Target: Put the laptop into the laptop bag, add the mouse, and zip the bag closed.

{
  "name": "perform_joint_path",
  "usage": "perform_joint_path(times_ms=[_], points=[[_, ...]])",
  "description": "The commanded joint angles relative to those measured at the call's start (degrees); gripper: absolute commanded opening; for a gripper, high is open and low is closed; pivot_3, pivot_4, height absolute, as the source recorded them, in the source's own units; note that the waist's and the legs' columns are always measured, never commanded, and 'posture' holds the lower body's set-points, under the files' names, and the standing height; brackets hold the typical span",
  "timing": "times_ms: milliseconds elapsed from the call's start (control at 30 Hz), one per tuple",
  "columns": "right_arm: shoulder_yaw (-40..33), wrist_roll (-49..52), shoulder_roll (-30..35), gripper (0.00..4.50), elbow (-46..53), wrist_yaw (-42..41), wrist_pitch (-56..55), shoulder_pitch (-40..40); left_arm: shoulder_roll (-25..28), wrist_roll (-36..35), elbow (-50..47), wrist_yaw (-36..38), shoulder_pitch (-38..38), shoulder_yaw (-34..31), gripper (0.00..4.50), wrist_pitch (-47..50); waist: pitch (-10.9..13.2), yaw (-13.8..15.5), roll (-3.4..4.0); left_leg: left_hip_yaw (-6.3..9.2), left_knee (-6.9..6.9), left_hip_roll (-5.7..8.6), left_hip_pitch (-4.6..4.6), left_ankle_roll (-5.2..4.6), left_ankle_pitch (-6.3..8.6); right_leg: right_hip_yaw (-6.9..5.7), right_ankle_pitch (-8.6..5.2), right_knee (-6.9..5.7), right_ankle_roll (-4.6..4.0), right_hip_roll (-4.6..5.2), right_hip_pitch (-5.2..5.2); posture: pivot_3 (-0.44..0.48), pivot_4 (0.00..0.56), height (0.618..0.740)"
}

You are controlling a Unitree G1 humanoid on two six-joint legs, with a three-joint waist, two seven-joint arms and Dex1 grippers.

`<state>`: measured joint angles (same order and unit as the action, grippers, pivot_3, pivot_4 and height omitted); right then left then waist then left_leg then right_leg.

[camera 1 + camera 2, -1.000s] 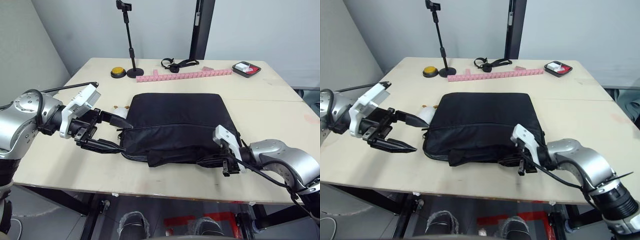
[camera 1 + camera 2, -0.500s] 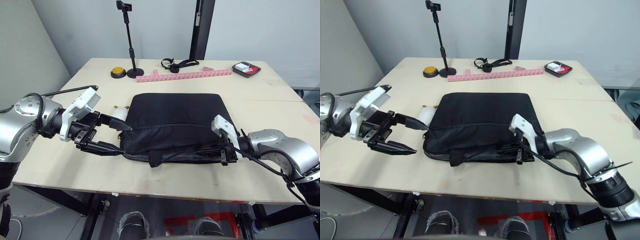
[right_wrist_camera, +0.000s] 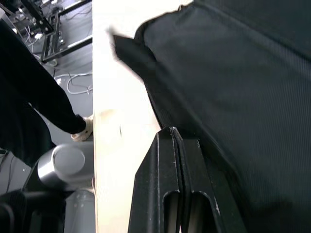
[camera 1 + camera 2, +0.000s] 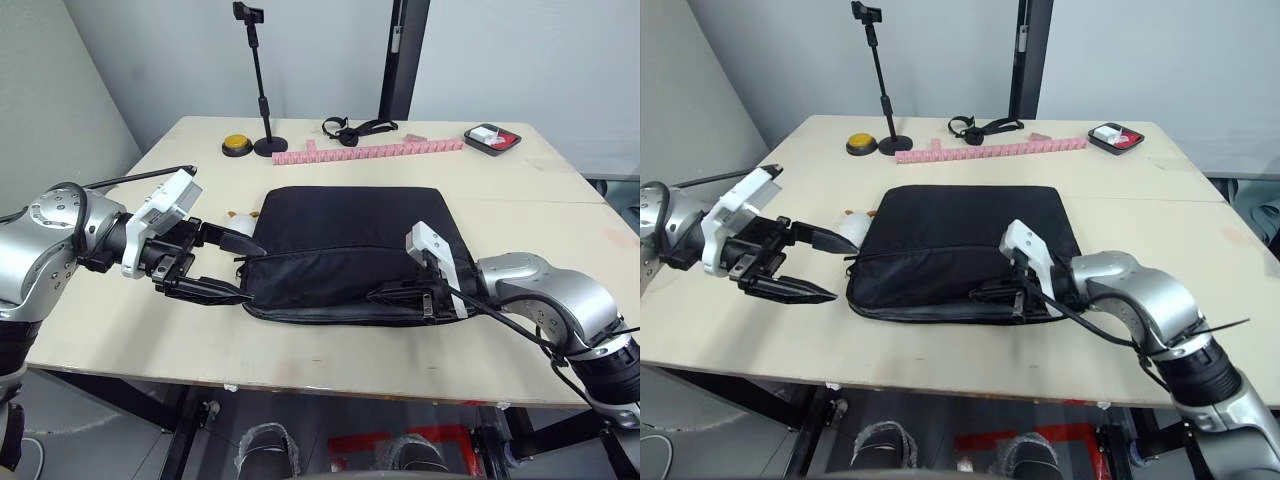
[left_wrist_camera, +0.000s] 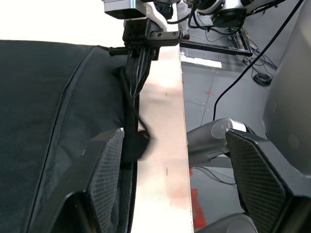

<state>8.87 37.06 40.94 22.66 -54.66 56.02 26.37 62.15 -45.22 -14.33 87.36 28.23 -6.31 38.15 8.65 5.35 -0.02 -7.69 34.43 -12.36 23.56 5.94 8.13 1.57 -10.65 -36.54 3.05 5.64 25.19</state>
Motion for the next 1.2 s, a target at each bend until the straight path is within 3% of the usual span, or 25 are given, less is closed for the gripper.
perform_joint_path(times_ms=[33,300,500,733,933,1200], points=[[-0.21,1.03,-0.59,0.05,1.90,0.67,0.48,1.25,-0.22,-0.38,-0.06,0.02,1.49,-0.27,3.48,0.09,0.00,0.10,0.00,0.02,0.00,0.00,0.00,0.01,-0.01,-0.01,0.00,-0.01,0.00,0.00,0.00,0.000,0.150,0.733],[3.82,-7.81,-4.84,0.05,-6.29,7.82,-2.10,6.90,-0.46,-0.14,-0.16,-0.20,1.78,-0.14,3.48,0.66,-0.01,-0.16,-0.01,0.05,0.02,-0.01,-0.05,0.16,-0.12,0.00,0.00,-0.24,0.01,-0.02,0.05,0.000,0.150,0.733],[4.40,-8.19,-5.85,0.05,-9.01,6.48,-0.89,9.63,-0.30,-0.27,-0.30,-0.44,1.96,-0.18,3.48,1.26,-0.01,-0.09,-0.01,0.08,0.02,-0.02,-0.03,0.20,-0.15,-0.01,-0.01,-0.29,0.02,-0.04,0.09,0.000,0.150,0.733],[10.69,-12.77,-4.69,0.05,-13.75,5.59,1.21,12.15,0.05,-0.98,-0.96,-0.84,1.64,-1.04,3.48,2.40,-0.01,-0.16,-0.01,0.09,0.02,-0.02,-0.12,0.24,-0.18,0.00,-0.01,-0.38,0.01,-0.05,0.05,0.000,0.150,0.733],[5.49,-6.86,-4.44,0.05,-11.04,0.66,2.75,14.15,0.02,-2.04,-0.88,-1.17,1.87,-1.69,3.48,3.89,-0.01,0.01,-0.02,0.08,0.00,-0.03,-0.34,0.29,-0.20,0.05,-0.04,-0.52,0.06,-0.06,-0.07,0.000,0.150,0.733],[2.97,-7.54,-7.31,0.05,-19.77,1.45,2.78,21.18,0.61,-2.32,-0.06,-0.56,1.65,-1.69,3.48,4.47,-0.01,-0.13,-0.02,0.08,-0.04,-0.11,-0.32,0.35,-0.21,0.07,-0.09,-0.56,0.06,-0.16,0.02,0.000,0.150,0.733]])
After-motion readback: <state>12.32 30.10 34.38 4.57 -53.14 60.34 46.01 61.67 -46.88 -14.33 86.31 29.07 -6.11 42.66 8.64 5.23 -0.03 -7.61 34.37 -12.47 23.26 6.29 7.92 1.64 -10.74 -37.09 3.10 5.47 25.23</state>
